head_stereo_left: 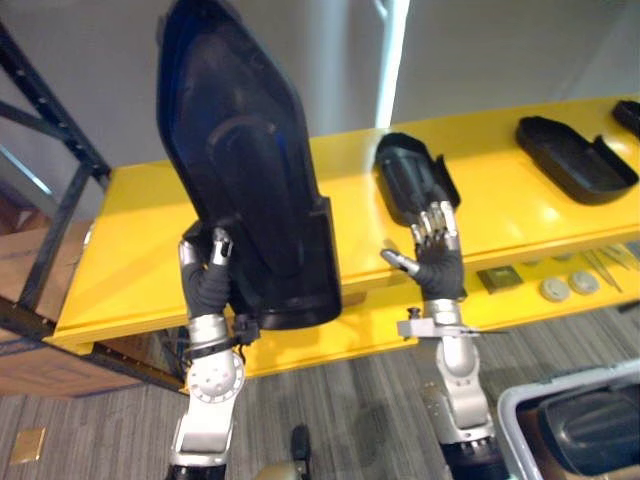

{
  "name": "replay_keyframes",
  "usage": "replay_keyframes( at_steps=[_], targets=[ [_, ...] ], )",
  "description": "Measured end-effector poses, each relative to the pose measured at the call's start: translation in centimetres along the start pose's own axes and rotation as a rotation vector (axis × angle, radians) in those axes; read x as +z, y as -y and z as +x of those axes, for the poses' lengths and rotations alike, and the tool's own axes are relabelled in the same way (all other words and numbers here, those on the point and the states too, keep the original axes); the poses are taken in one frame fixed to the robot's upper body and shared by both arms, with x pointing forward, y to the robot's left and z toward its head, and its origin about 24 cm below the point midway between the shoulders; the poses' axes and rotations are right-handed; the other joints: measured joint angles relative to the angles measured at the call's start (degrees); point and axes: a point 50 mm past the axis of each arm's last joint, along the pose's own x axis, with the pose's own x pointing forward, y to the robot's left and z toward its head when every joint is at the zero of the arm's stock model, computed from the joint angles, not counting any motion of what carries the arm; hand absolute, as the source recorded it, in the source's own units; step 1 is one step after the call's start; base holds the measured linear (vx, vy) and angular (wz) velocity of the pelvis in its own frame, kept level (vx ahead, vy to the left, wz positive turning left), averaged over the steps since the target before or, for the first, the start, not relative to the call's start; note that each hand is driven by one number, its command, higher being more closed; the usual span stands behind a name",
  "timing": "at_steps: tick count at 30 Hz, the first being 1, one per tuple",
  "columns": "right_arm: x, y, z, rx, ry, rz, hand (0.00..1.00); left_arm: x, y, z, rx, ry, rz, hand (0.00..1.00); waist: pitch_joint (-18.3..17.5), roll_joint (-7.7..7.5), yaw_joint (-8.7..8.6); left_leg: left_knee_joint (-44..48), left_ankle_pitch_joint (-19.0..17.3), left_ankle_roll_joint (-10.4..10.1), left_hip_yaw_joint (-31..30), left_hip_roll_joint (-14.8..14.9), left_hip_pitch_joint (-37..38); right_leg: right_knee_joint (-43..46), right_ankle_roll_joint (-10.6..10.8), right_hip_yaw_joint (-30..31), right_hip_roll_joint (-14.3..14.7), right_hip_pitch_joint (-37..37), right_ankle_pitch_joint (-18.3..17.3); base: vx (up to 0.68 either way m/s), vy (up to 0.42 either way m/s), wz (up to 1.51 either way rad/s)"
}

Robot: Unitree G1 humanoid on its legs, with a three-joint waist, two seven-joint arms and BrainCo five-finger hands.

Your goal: Walk over and take plastic housings, then place them on the shelf

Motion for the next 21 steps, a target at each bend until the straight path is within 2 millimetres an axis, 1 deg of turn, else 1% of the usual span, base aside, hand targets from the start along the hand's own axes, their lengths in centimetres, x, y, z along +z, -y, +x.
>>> replay_keyframes(
  at_steps=[2, 3, 6, 7, 9, 10, 12, 14, 15, 16, 17, 18, 19, 20, 21],
  targets=[
    [-0.1, 0.2, -0.2, -0.004, -0.007, -0.005, 0.0, 0.0, -0.4, 0.3, 0.019, 0.008, 0.028, 1.0, -0.01, -0.23, -0.35, 0.0, 0.33, -0.17, 0.11, -0.05, -1.05, -2.77, 0.62, -0.02, 0.31, 0.18, 0.37, 0.03, -0.038, -0.04],
    [-0.2, 0.5, -0.5, -0.014, -0.018, -0.014, 0.0, -0.3, -0.7, 0.5, 0.027, 0.002, 0.057, 1.0, 0.08, -0.07, -0.74, -0.02, 0.53, -0.19, -0.02, -0.07, -1.45, -3.95, 0.77, -0.02, 0.5, 0.43, 0.46, 0.03, -0.043, 0.05],
    [-0.6, 1.3, -1.6, -0.029, -0.055, -0.024, 0.0, -1.2, -1.2, 1.2, 0.056, -0.037, 0.093, 1.0, 0.21, 0.15, -0.92, -0.08, 0.94, -0.63, -0.46, 0.26, -1.89, -5.73, 0.79, -0.01, 1.18, 1.04, 0.46, 0.02, -0.053, 0.08],
    [-0.6, 1.5, -1.9, -0.03, -0.061, -0.029, 0.0, -1.6, -1.3, 1.5, 0.068, -0.049, 0.103, 1.0, 0.32, 0.34, -0.94, -0.11, 1.06, -0.81, -0.78, 0.4, -2.09, -6.06, 0.79, -0.02, 1.47, 1.09, 0.46, -0.01, -0.067, 0.14],
    [0.1, 2.0, -2.5, -0.029, -0.05, -0.044, 0.0, -2.8, -1.6, 3.1, 0.102, -0.088, 0.128, 1.0, 0.69, 1.26, -1.26, -0.16, 1.51, -1.28, -1.55, 0.72, -3.4, -6.87, 0.83, -0.47, 2.33, 0.69, 0.54, -0.02, -0.057, 0.18],
    [0.2, 2.1, -2.6, -0.026, -0.047, -0.047, 0.0, -3.2, -1.8, 3.5, 0.115, -0.103, 0.14, 1.0, 0.81, 1.47, -1.38, -0.16, 1.58, -1.35, -1.55, 0.92, -3.61, -6.98, 0.75, -0.47, 2.55, 0.56, 0.63, -0.04, -0.063, 0.01],
    [0.8, 1.9, -2.6, -0.013, -0.027, -0.045, 0.0, -4.5, -3.4, 5.4, 0.179, -0.156, 0.212, 1.0, 1.12, 2.01, -2.12, -0.16, 1.91, -1.78, -1.33, 1.81, -4.65, -7.25, 0.26, -0.2, 3.12, -0.56, 1.05, -0.04, -0.056, -0.09],
    [1.0, 2.0, -2.8, -0.016, -0.021, -0.047, 0.0, -5.3, -4.3, 6.9, 0.206, -0.18, 0.255, 1.0, 1.23, 2.17, -2.46, -0.15, 2.1, -2.01, -1.19, 2.3, -5.07, -7.33, -0.14, 0.06, 3.68, -1.16, 1.31, -0.01, -0.049, -0.11],
    [1.1, 2.0, -3.2, -0.02, -0.026, -0.046, 0.0, -5.9, -4.9, 8.7, 0.219, -0.207, 0.293, 1.0, 1.24, 2.17, -2.51, -0.14, 2.32, -2.12, -1.09, 2.6, -5.26, -7.32, -0.22, 0.51, 4.02, -1.61, 1.37, 0.0, -0.061, -0.15],
    [1.1, 2.0, -3.4, -0.021, -0.032, -0.046, 0.0, -6.1, -5.1, 9.4, 0.221, -0.217, 0.306, 1.0, 1.24, 2.17, -2.57, -0.14, 2.38, -2.17, -0.98, 2.66, -5.33, -7.31, -0.23, 0.65, 4.1, -1.8, 1.37, 0.01, -0.072, -0.14],
    [1.0, 2.0, -3.6, -0.023, -0.041, -0.044, 0.0, -6.1, -5.4, 10.8, 0.23, -0.221, 0.312, 1.0, 1.29, 2.27, -2.72, -0.12, 2.46, -2.2, -0.8, 2.76, -5.69, -7.21, -0.24, 0.88, 4.37, -2.33, 1.38, 0.0, -0.04, -0.06],
    [0.9, 2.0, -3.7, -0.024, -0.046, -0.043, 0.0, -5.9, -5.5, 11.5, 0.234, -0.221, 0.305, 1.0, 1.38, 2.41, -2.84, -0.12, 2.54, -2.17, -0.83, 2.78, -5.88, -7.21, -0.29, 0.88, 4.42, -2.49, 1.41, 0.0, -0.045, -0.01],
    [0.7, 1.9, -3.9, -0.021, -0.058, -0.039, 0.0, -5.8, -5.5, 13.1, 0.242, -0.23, 0.284, 1.0, 1.61, 2.78, -3.26, -0.1, 2.61, -2.11, -0.92, 2.77, -6.01, -7.2, -0.31, 0.89, 4.44, -2.58, 1.42, 0.0, 0.0, 0.0],
    [0.7, 1.7, -4.0, -0.011, -0.063, -0.035, 0.0, -5.8, -5.5, 13.8, 0.241, -0.236, 0.283, 1.0, 1.67, 2.88, -3.43, -0.1, 2.61, -2.11, -0.95, 2.79, -6.01, -7.17, -0.32, 1.02, 4.43, -2.61, 1.41, 0.0, 0.0, 0.0],
    [0.5, 1.1, -4.1, 0.019, -0.073, -0.024, 0.0, -6.0, -5.4, 15.0, 0.218, -0.254, 0.298, 1.0, 1.72, 2.97, -3.52, -0.1, 2.61, -2.12, -0.71, 2.92, -6.03, -7.09, -0.33, 1.66, 4.54, -2.83, 1.4, -0.01, -0.018, -0.13]
  ],
)
